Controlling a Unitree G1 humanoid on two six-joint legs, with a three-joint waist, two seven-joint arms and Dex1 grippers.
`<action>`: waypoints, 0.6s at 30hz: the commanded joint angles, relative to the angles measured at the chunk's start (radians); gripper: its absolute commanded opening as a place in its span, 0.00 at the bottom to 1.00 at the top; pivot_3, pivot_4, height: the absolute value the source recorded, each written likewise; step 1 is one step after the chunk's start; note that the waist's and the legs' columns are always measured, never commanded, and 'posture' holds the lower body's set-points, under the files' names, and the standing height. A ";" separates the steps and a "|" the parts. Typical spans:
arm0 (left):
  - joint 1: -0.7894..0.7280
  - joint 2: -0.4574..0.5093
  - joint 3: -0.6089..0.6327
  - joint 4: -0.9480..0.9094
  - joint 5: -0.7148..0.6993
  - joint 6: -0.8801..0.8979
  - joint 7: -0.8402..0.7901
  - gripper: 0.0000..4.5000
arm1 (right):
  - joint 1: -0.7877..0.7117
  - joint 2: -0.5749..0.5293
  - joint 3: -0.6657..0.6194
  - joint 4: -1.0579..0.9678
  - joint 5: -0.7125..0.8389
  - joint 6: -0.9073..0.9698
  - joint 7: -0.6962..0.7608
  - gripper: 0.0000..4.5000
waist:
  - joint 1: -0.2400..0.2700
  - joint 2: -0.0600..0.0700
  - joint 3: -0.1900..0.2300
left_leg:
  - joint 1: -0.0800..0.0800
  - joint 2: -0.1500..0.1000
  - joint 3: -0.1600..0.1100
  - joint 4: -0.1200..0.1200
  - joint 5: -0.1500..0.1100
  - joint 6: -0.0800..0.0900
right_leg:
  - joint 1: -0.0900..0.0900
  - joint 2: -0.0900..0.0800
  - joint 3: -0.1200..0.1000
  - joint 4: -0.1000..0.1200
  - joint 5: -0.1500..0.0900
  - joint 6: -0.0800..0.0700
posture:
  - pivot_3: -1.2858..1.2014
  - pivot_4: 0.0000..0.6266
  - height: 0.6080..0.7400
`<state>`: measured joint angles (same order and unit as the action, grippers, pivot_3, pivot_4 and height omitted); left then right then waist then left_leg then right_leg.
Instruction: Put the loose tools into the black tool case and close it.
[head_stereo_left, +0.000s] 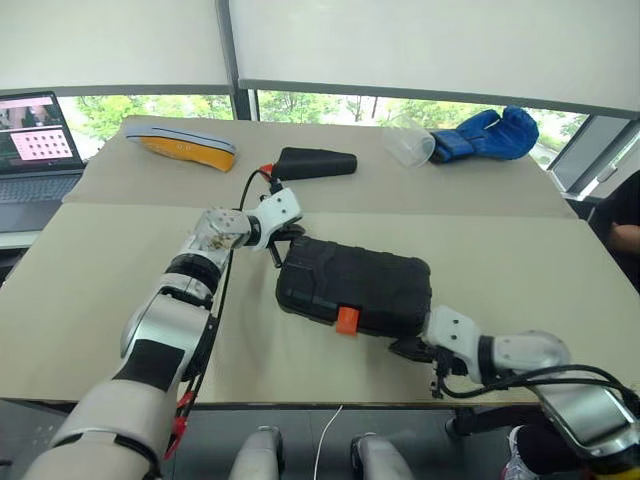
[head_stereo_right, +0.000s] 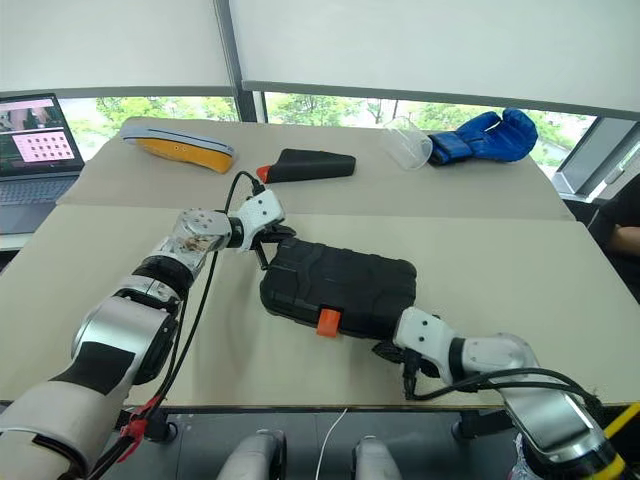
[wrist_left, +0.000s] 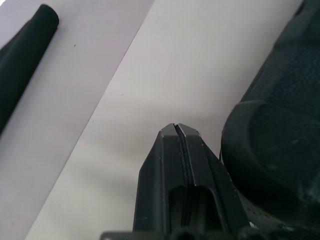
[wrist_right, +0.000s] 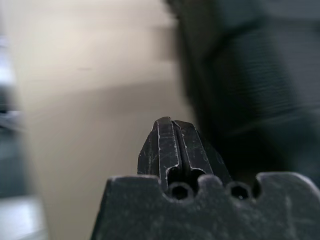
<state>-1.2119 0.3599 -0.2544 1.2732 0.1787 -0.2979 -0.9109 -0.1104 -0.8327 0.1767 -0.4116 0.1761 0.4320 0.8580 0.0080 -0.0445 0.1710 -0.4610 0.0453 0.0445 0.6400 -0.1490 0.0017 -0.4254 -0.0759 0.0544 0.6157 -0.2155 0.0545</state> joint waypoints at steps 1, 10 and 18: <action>0.008 0.005 -0.018 -0.018 -0.001 -0.080 -0.286 0.01 | -0.035 0.008 -0.049 0.042 -0.041 -0.013 -0.053 0.00 | 0.003 0.000 0.000 | 0.000 0.000 0.000 0.001 0.000 0.000 | 0.000 0.000 0.000 0.000 0.000 0.000 | 0.52 0.24 1.00; 0.042 0.051 0.029 -0.135 -0.069 -0.054 -0.552 0.01 | 0.058 -0.029 -0.164 0.079 -0.053 -0.070 -0.061 0.00 | 0.017 0.001 0.000 | 0.001 0.000 0.001 0.006 0.000 0.000 | 0.003 -0.001 -0.001 0.001 0.001 -0.002 | 0.52 0.24 1.00; -0.046 0.053 0.051 -0.316 -0.314 0.346 -0.704 0.01 | 0.245 -0.049 -0.324 -0.139 0.143 0.026 0.049 0.00 | 0.008 0.000 0.000 | 0.000 0.000 -0.001 0.007 0.000 0.000 | 0.001 -0.001 -0.001 0.010 -0.002 0.000 | 0.52 0.24 1.00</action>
<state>-1.2222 0.4151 -0.1870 1.0560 -0.0451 -0.0458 -1.5840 0.1262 -0.8709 -0.0859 -0.4806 0.2566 0.4258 0.8863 0.0161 -0.0443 0.1710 -0.4605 0.0456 0.0431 0.6467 -0.1488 0.0020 -0.4243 -0.0764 0.0537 0.6261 -0.2184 0.0556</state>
